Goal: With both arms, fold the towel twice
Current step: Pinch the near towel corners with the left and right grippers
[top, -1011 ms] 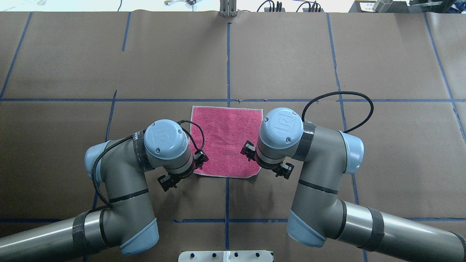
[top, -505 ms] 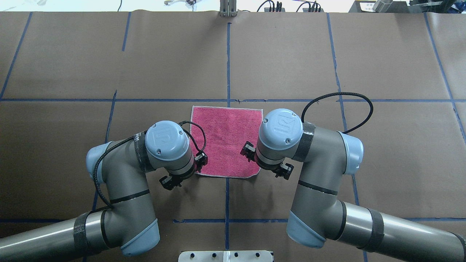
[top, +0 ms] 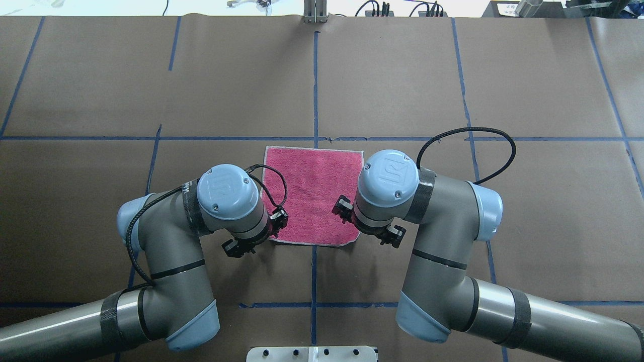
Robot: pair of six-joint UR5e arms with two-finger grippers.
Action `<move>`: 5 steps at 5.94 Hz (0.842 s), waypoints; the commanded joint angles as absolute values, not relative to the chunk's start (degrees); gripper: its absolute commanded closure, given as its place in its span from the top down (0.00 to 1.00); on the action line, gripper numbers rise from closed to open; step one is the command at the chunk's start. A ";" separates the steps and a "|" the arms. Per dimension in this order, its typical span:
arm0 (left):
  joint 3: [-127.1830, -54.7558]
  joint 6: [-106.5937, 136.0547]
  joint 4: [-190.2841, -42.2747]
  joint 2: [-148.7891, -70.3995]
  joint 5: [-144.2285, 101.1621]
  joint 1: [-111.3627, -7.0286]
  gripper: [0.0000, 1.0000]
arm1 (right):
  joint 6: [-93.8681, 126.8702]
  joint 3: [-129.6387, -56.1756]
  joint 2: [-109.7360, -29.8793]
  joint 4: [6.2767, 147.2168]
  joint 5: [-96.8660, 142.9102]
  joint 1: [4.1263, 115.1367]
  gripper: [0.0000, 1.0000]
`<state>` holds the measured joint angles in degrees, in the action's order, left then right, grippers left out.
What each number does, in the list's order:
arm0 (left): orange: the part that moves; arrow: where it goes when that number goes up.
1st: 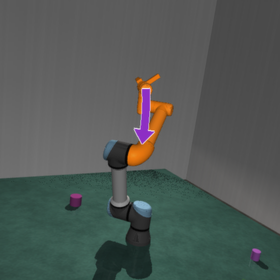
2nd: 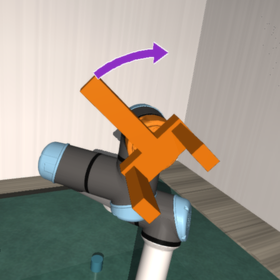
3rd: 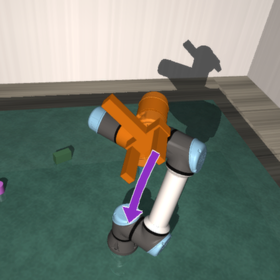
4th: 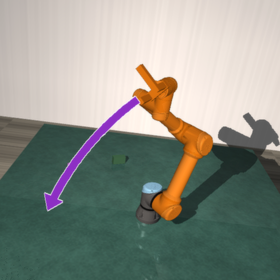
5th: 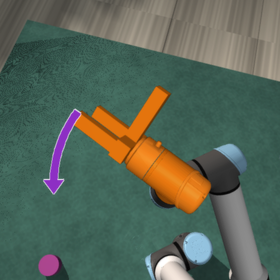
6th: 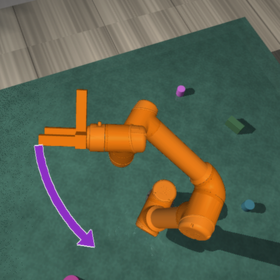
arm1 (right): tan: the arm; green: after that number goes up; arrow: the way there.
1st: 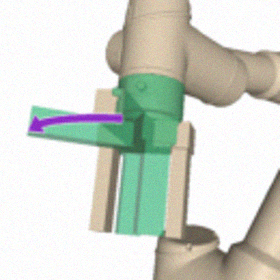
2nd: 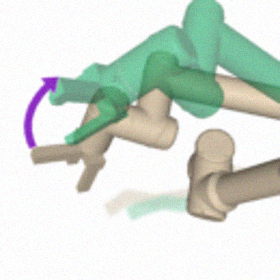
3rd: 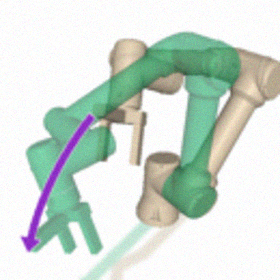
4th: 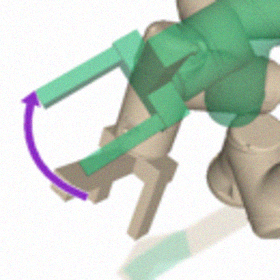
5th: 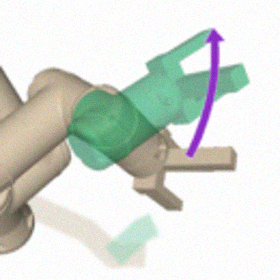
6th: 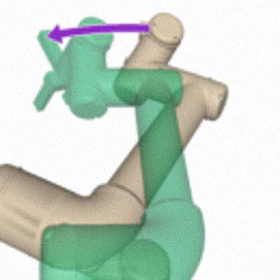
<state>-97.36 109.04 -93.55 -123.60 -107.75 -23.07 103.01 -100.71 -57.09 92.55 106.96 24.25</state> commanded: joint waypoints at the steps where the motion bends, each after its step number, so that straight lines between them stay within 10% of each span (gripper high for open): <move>1: -97.38 108.98 -93.69 -123.57 -107.67 -23.38 0.60 | 103.09 -101.68 -57.22 92.64 106.96 24.34 1.00; 5: -97.38 108.81 -93.78 -123.40 -105.82 -23.47 0.39 | 103.10 -101.69 -57.22 92.64 107.05 24.35 1.00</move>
